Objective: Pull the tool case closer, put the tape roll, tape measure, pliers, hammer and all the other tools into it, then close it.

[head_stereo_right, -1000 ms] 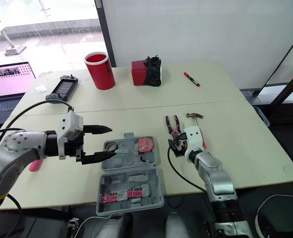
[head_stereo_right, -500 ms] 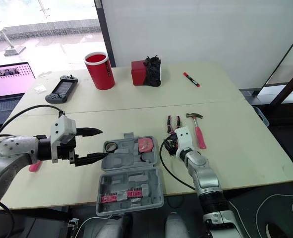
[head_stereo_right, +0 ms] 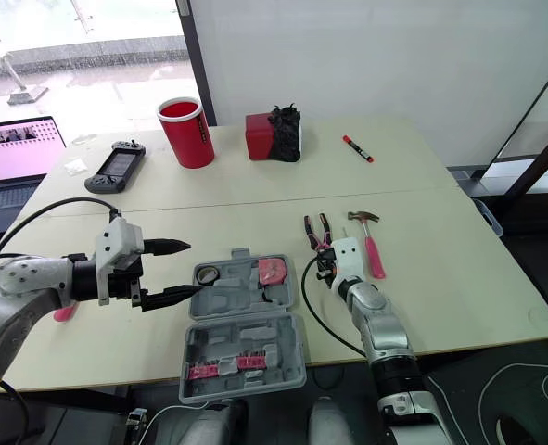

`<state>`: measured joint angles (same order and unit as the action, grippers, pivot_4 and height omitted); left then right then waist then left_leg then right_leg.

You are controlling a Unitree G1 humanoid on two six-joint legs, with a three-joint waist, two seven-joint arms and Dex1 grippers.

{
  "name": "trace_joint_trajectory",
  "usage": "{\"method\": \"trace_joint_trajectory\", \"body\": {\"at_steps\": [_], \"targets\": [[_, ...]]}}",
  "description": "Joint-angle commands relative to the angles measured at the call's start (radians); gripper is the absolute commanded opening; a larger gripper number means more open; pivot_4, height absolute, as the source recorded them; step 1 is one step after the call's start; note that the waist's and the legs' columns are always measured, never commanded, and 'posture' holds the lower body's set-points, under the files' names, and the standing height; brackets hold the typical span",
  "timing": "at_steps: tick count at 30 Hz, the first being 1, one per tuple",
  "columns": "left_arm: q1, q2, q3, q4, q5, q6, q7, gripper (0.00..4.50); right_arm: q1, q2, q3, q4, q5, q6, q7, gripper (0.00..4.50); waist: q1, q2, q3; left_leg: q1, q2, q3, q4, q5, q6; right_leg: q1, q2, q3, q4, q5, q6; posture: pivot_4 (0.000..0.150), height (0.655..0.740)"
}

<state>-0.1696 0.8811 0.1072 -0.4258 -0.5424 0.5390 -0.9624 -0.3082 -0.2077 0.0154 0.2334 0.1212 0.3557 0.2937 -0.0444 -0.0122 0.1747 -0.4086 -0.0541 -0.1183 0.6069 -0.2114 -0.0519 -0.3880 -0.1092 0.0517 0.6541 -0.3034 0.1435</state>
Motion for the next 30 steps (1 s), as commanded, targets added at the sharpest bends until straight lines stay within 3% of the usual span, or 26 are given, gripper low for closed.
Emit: {"method": "trace_joint_trajectory", "body": {"at_steps": [1, 8, 14, 30], "targets": [[0.001, 0.0, 0.011, -0.007, 0.011, -0.021, -0.003, 4.5, 0.057, -0.043, 0.064, -0.116, -0.004, 0.046, 0.093, 1.01, 0.0, 0.0, 0.0, 0.0, 0.0, 0.0, 0.0, 0.0, 0.0, 0.0, 0.0, 0.0, 0.0, 0.0, 0.0, 0.15, 0.74], [0.004, -0.008, -0.009, 0.001, 0.033, -0.038, -0.007, 4.5, 0.11, -0.151, 0.105, -0.178, -0.026, 0.047, 0.193, 1.01, 0.0, 0.0, 0.0, 0.0, 0.0, 0.0, 0.0, 0.0, 0.0, 0.0, 0.0, 0.0, 0.0, 0.0, 0.0, 0.15, 0.74], [-0.007, -0.014, -0.016, 0.013, 0.046, -0.046, -0.015, 4.5, 0.092, -0.149, 0.09, -0.165, -0.018, 0.057, 0.207, 3.96, 0.0, 0.0, 0.0, 0.0, 0.0, 0.0, 0.001, 0.0, 0.0, 0.0, 0.0, 0.0, 0.0, 0.0, 0.0, 0.15, 0.74], [-0.011, -0.027, -0.043, 0.016, 0.073, -0.062, -0.026, 4.5, 0.155, -0.007, -0.031, -0.223, 0.019, 0.09, 0.005, 3.96, 0.005, 0.0, 0.0, 0.0, 0.0, 0.0, 0.001, 0.0, 0.0, 0.001, 0.0, 0.0, 0.0, 0.0, 0.0, 0.15, 0.74]]}}
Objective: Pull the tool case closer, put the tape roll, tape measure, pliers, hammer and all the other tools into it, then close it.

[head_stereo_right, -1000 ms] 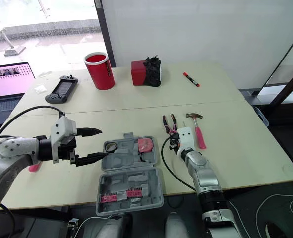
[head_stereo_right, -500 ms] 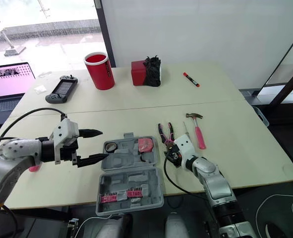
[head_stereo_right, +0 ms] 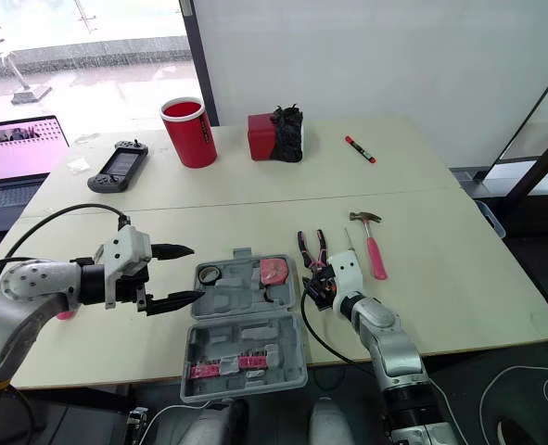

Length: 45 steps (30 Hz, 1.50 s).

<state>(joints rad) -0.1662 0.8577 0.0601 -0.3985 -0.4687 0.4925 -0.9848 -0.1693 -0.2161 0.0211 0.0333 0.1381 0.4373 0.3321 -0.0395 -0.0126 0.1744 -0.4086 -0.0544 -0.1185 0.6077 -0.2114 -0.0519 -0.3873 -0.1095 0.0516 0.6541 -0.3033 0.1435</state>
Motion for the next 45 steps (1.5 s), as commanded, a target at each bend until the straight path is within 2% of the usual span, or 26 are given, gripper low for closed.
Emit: {"method": "trace_joint_trajectory", "body": {"at_steps": [1, 3, 4, 6, 10, 11, 22, 28, 38, 45], "targets": [[-0.016, -0.006, 0.001, -0.012, -0.001, -0.015, -0.003, 4.5, 0.022, 0.005, -0.037, -0.029, -0.001, 0.003, -0.044, 3.96, 0.0, 0.0, 0.0, 0.0, 0.0, 0.0, 0.0, 0.0, 0.0, 0.0, 0.0, 0.0, 0.0, 0.0, 0.0, 0.15, 0.74], [-0.018, -0.01, -0.003, -0.013, 0.0, -0.014, -0.003, 4.5, 0.029, 0.011, -0.038, -0.038, -0.005, -0.007, -0.064, 3.96, 0.0, 0.0, 0.0, 0.0, 0.0, 0.0, 0.0, 0.0, 0.0, 0.0, 0.0, 0.0, 0.0, 0.0, 0.0, 0.15, 0.74], [-0.023, -0.016, -0.004, -0.01, 0.003, -0.03, -0.008, 4.5, 0.031, 0.014, -0.038, -0.043, -0.005, -0.014, -0.073, 3.72, -0.001, 0.0, 0.0, 0.0, 0.0, 0.0, 0.0, 0.0, 0.0, 0.0, 0.0, 0.0, 0.0, 0.0, 0.0, 0.15, 0.74], [-0.064, -0.065, 0.025, -0.022, -0.06, -0.023, 0.009, 4.5, 0.03, 0.021, -0.028, -0.056, -0.004, -0.023, -0.077, 3.12, 0.0, 0.0, 0.0, 0.0, 0.0, 0.0, 0.0, 0.0, 0.0, 0.0, 0.0, 0.0, 0.0, 0.0, 0.0, 0.15, 0.74], [-0.088, -0.065, 0.011, 0.0, -0.021, -0.04, 0.0, 4.5, 0.014, 0.009, 0.027, -0.028, -0.049, -0.062, -0.065, 1.11, -0.008, 0.0, 0.0, 0.0, 0.0, 0.0, 0.0, 0.0, 0.0, 0.0, 0.0, 0.0, 0.0, 0.0, 0.0, 0.15, 0.74], [-0.087, -0.064, 0.008, 0.004, -0.017, -0.042, -0.001, 4.5, 0.009, 0.014, 0.026, -0.018, -0.048, -0.065, -0.068, 1.04, -0.01, 0.001, 0.0, 0.0, 0.0, 0.001, 0.0, 0.0, 0.0, -0.001, 0.0, 0.0, 0.0, 0.0, 0.0, 0.15, 0.74], [-0.056, -0.052, 0.006, -0.001, 0.004, -0.041, -0.008, 4.5, -0.026, 0.007, 0.035, 0.04, -0.077, -0.103, -0.055, 1.04, -0.007, 0.001, 0.0, 0.0, 0.001, 0.0, 0.0, 0.0, 0.0, -0.001, 0.002, 0.001, 0.001, 0.0, 0.0, 0.15, 0.74], [-0.046, -0.05, 0.011, -0.005, 0.005, -0.041, -0.009, 4.5, -0.038, 0.004, 0.044, 0.054, -0.085, -0.112, -0.04, 3.93, -0.005, 0.001, 0.0, 0.0, 0.001, 0.0, 0.0, 0.0, 0.0, -0.001, 0.002, 0.001, 0.001, 0.0, 0.0, 0.15, 0.74], [-0.041, -0.05, 0.01, -0.002, 0.007, -0.044, -0.015, 4.5, -0.069, -0.025, 0.057, 0.093, -0.099, -0.147, 0.02, 3.93, -0.005, 0.001, 0.0, 0.0, 0.001, 0.0, 0.0, 0.0, 0.0, -0.001, 0.002, 0.001, 0.001, 0.0, 0.0, 0.15, 0.74], [-0.047, -0.053, 0.006, 0.008, 0.015, -0.051, -0.018, 4.5, -0.071, -0.095, 0.099, 0.11, -0.125, -0.172, 0.116, 3.93, -0.006, 0.001, 0.0, 0.0, 0.001, 0.0, 0.0, 0.0, 0.0, -0.001, 0.002, 0.001, 0.001, 0.0, 0.0, 0.15, 0.74]]}}
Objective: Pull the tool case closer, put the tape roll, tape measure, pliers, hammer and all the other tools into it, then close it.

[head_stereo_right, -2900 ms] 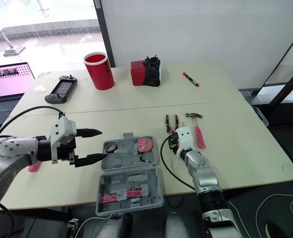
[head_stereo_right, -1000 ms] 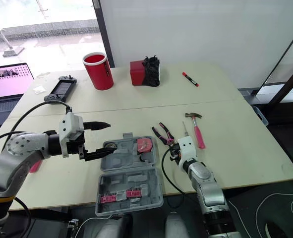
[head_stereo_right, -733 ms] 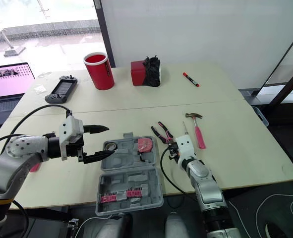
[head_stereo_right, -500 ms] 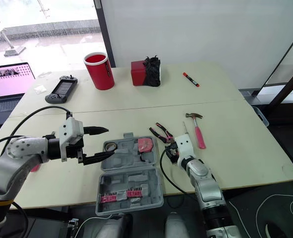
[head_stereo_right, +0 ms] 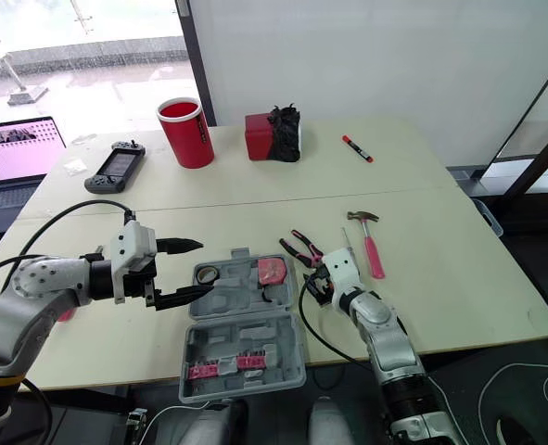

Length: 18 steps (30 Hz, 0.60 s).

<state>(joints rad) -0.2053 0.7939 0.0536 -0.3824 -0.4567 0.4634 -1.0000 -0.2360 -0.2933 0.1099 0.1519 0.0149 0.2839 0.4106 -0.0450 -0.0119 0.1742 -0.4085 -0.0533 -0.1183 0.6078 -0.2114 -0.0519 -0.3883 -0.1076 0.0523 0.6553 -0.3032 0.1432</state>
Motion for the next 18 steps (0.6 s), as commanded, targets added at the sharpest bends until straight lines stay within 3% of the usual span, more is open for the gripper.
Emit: {"method": "trace_joint_trajectory", "body": {"at_steps": [1, 13, 18], "targets": [[-0.007, 0.011, 0.013, -0.008, 0.004, -0.023, -0.003, 4.5, -0.004, -0.025, 0.004, -0.004, 0.002, -0.024, 0.044, 3.93, 0.0, 0.0, 0.0, 0.0, 0.0, 0.0, 0.0, 0.0, 0.0, 0.0, 0.0, 0.0, 0.0, 0.0, 0.0, 0.15, 0.74], [-0.005, -0.007, 0.019, -0.024, -0.012, -0.036, -0.005, 4.5, -0.038, -0.017, -0.043, 0.086, 0.029, -0.064, 0.045, 3.93, 0.0, 0.0, 0.0, 0.0, 0.0, 0.0, 0.0, 0.0, 0.0, 0.0, 0.0, 0.0, 0.0, 0.0, 0.0, 0.15, 0.74], [-0.001, 0.002, 0.016, -0.015, 0.008, -0.041, -0.003, 4.5, -0.04, -0.025, -0.056, 0.105, 0.036, -0.08, 0.049, 1.76, 0.001, 0.0, 0.0, 0.0, 0.0, 0.0, 0.001, 0.0, 0.0, 0.0, 0.0, 0.0, 0.0, 0.0, 0.0, 0.15, 0.74]]}}
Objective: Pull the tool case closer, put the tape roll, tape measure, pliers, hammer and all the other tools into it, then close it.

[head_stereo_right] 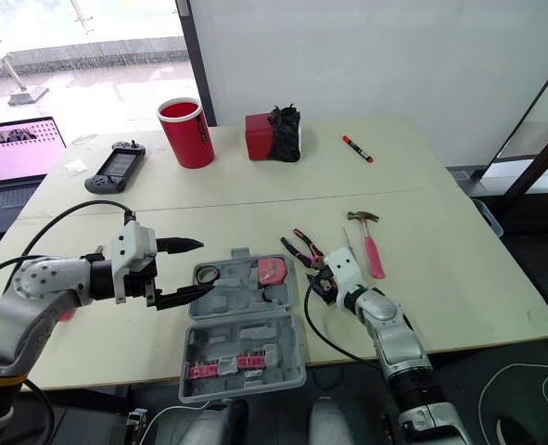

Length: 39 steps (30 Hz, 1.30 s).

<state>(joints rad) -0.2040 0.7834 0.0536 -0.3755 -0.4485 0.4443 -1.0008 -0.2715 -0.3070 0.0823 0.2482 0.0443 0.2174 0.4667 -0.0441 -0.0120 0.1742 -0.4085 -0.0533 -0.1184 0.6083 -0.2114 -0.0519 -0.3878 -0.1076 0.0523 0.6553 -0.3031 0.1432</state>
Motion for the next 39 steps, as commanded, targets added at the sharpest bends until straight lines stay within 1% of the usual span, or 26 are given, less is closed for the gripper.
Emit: {"method": "trace_joint_trajectory", "body": {"at_steps": [1, 2, 6, 9, 13, 16, 18, 20, 21, 22, 23, 25, 26, 28, 31, 34, 39], "targets": [[-0.001, 0.013, 0.017, -0.022, 0.0, -0.022, -0.003, 4.5, -0.003, -0.011, -0.03, 0.008, 0.007, -0.015, -0.005, 1.25, 0.0, 0.0, 0.0, 0.0, 0.0, 0.0, 0.0, 0.0, 0.0, 0.0, 0.0, 0.0, 0.0, 0.0, 0.0, 0.15, 0.74], [0.0, 0.013, 0.017, -0.023, 0.001, -0.021, -0.002, 4.5, -0.002, -0.012, -0.032, 0.007, 0.008, -0.017, -0.004, 0.96, 0.0, 0.0, 0.0, 0.0, 0.0, 0.0, 0.0, 0.0, 0.0, 0.0, 0.0, 0.0, 0.0, 0.0, 0.0, 0.15, 0.74], [0.01, 0.016, 0.02, -0.021, 0.003, -0.021, -0.002, 4.5, -0.002, -0.019, -0.036, -0.012, 0.009, -0.019, 0.005, 0.97, 0.0, 0.0, 0.0, 0.0, 0.0, 0.0, 0.0, 0.0, 0.0, 0.0, 0.0, 0.0, 0.0, 0.0, 0.0, 0.15, 0.74], [0.031, 0.023, 0.039, -0.009, 0.005, -0.029, -0.004, 4.5, -0.017, -0.027, -0.046, -0.06, 0.034, -0.007, 0.03, 0.97, 0.0, 0.0, 0.0, 0.0, 0.0, 0.0, 0.0, 0.0, 0.0, 0.0, 0.0, 0.0, 0.0, 0.0, 0.0, 0.15, 0.74], [0.083, 0.041, 0.077, 0.008, 0.004, -0.051, -0.009, 4.5, -0.083, -0.071, -0.035, -0.104, 0.025, 0.068, 0.059, 0.97, -0.002, 0.0, 0.0, 0.0, 0.0, 0.0, 0.0, 0.0, 0.0, -0.001, 0.0, 0.0, 0.0, 0.0, 0.0, 0.15, 0.74], [0.154, 0.06, 0.124, 0.028, 0.009, -0.079, -0.021, 4.5, -0.189, -0.118, -0.009, -0.147, 0.03, 0.157, 0.125, 0.97, -0.005, 0.002, 0.001, 0.0, 0.0, 0.0, 0.0, 0.0, 0.0, -0.001, 0.0, 0.0, 0.0, 0.0, 0.0, 0.15, 0.74], [0.219, 0.068, 0.178, 0.057, 0.007, -0.113, -0.036, 4.5, -0.332, -0.146, 0.05, -0.186, -0.008, 0.219, 0.172, 0.97, -0.011, 0.003, 0.002, 0.0, 0.001, 0.001, 0.0, 0.0, 0.0, -0.002, 0.0, 0.001, 0.0, 0.0, -0.001, 0.15, 0.74], [0.249, 0.029, 0.245, 0.077, -0.071, -0.103, -0.037, 4.5, -0.436, -0.196, 0.146, -0.225, -0.018, 0.276, 0.315, 0.97, -0.014, 0.005, 0.004, -0.001, 0.001, 0.001, -0.001, 0.0, 0.0, -0.003, 0.0, 0.001, 0.0, 0.001, -0.001, 0.15, 0.74], [0.254, 0.015, 0.265, 0.092, -0.086, -0.102, -0.029, 4.5, -0.468, -0.215, 0.181, -0.241, 0.004, 0.312, 0.393, 0.97, -0.012, 0.005, 0.004, -0.001, 0.001, 0.001, -0.002, 0.0, 0.0, -0.003, 0.0, 0.0, 0.0, 0.0, -0.001, 0.15, 0.74], [0.27, 0.01, 0.279, 0.109, -0.092, -0.1, -0.034, 4.5, -0.513, -0.241, 0.226, -0.258, 0.049, 0.388, 0.505, 0.97, -0.011, 0.005, 0.004, -0.001, 0.001, 0.0, -0.002, 0.0, 0.0, -0.003, 0.0, 0.0, 0.0, 0.0, -0.001, 0.15, 0.74], [0.286, 0.008, 0.29, 0.121, -0.094, -0.095, -0.038, 4.5, -0.55, -0.246, 0.241, -0.269, 0.097, 0.452, 0.574, 0.97, -0.01, 0.004, 0.003, -0.001, 0.002, 0.0, -0.002, 0.0, 0.0, -0.003, 0.001, -0.001, 0.0, 0.0, -0.001, 0.15, 0.74], [0.328, 0.009, 0.308, 0.133, -0.076, -0.123, -0.051, 4.5, -0.628, -0.244, 0.289, -0.28, 0.124, 0.566, 0.637, 0.97, -0.005, 0.003, 0.003, -0.001, 0.004, -0.001, -0.002, 0.0, 0.0, -0.001, 0.002, -0.001, -0.002, 0.0, -0.001, 0.15, 0.74], [0.349, 0.004, 0.326, 0.135, -0.079, -0.13, -0.051, 4.5, -0.649, -0.252, 0.326, -0.3, 0.122, 0.584, 0.667, 0.97, -0.001, 0.003, 0.003, -0.001, 0.006, -0.001, -0.002, 0.0, 0.0, -0.001, 0.003, -0.001, -0.003, 0.0, -0.002, 0.15, 0.74], [0.387, -0.004, 0.353, 0.136, -0.079, -0.148, -0.049, 4.5, -0.67, -0.264, 0.391, -0.338, 0.112, 0.593, 0.712, 0.97, 0.004, 0.003, 0.003, -0.001, 0.008, 0.0, -0.001, 0.0, 0.0, -0.001, 0.002, -0.001, -0.004, 0.001, -0.002, 0.15, 0.74], [0.463, -0.022, 0.387, 0.126, -0.069, -0.181, -0.043, 4.5, -0.691, -0.221, 0.455, -0.357, 0.102, 0.616, 0.709, 0.97, 0.002, 0.003, 0.003, -0.002, 0.008, 0.001, -0.001, 0.0, 0.0, -0.002, 0.002, -0.001, -0.004, 0.001, -0.003, 0.15, 0.74], [0.536, -0.047, 0.407, 0.114, -0.057, -0.207, -0.029, 4.5, -0.694, -0.166, 0.514, -0.312, 0.054, 0.598, 0.666, 0.97, -0.003, 0.003, 0.003, -0.002, 0.01, 0.001, -0.001, 0.0, 0.0, -0.003, 0.003, -0.001, -0.004, 0.002, -0.005, 0.15, 0.74], [0.63, -0.076, 0.427, 0.095, -0.049, -0.232, -0.018, 4.5, -0.684, -0.144, 0.582, -0.261, -0.011, 0.55, 0.646, 0.97, 0.0, 0.003, 0.003, -0.002, 0.013, 0.002, -0.002, 0.0, 0.0, -0.005, 0.005, -0.001, -0.004, 0.003, -0.006, 0.15, 0.74]]}}
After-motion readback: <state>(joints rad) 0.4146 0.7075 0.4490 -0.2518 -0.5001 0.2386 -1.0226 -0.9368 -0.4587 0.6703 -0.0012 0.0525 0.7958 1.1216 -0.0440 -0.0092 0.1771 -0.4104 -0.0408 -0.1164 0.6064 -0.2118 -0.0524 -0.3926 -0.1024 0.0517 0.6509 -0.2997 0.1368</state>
